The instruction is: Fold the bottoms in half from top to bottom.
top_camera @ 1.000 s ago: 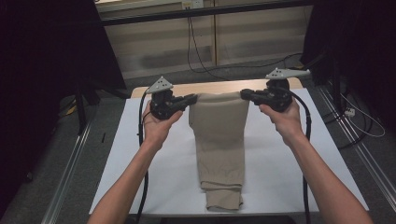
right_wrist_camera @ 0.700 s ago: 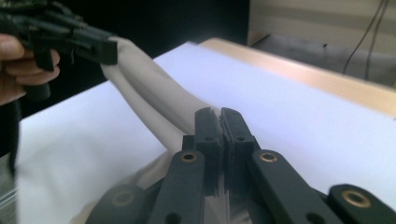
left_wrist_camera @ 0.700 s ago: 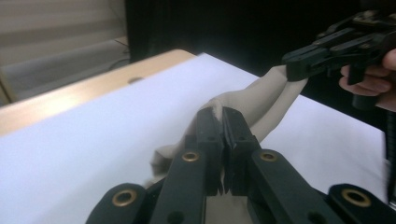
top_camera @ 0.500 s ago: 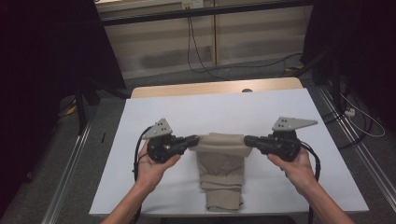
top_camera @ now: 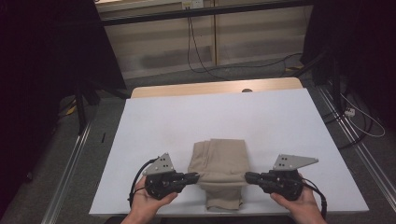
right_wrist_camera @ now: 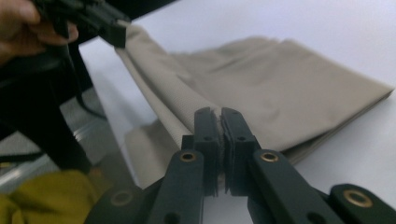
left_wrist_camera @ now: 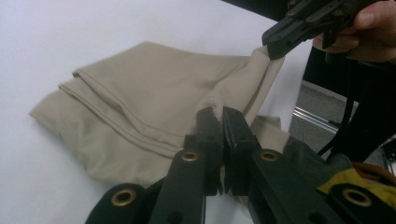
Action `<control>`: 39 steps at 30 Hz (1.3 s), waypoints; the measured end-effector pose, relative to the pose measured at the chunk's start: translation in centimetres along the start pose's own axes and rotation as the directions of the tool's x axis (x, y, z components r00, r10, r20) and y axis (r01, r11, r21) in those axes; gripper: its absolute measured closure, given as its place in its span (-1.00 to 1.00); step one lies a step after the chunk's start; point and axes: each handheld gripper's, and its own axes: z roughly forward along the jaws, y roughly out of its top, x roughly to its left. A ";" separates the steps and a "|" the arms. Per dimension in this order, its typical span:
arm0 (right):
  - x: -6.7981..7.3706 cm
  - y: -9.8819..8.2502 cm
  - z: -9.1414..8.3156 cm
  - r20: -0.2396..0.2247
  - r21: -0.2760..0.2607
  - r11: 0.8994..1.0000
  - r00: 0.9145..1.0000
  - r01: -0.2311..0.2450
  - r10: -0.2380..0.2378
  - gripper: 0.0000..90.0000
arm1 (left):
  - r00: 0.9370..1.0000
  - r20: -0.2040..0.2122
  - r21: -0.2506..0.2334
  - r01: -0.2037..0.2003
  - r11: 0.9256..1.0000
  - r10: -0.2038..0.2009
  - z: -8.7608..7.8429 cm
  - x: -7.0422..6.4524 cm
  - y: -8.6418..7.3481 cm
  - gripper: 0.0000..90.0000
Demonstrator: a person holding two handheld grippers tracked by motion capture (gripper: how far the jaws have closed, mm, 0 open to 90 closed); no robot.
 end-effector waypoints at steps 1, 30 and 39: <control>0.2 -0.2 0.1 0.004 0.009 1.000 1.000 0.011 -0.011 0.90 | 1.000 0.002 0.013 -0.002 1.000 0.002 0.1 -0.1 -0.3 0.93; -0.7 -2.0 -0.3 0.208 -0.036 0.999 0.978 -0.001 0.008 -0.49 | 0.959 -0.276 -0.057 0.052 0.997 -0.066 0.3 3.6 -1.6 -0.70; -2.1 -2.4 -2.0 0.336 -0.122 0.992 0.939 -0.037 0.076 -0.63 | 0.922 -0.345 -0.142 0.134 0.981 -0.176 -1.9 5.2 -3.2 -0.87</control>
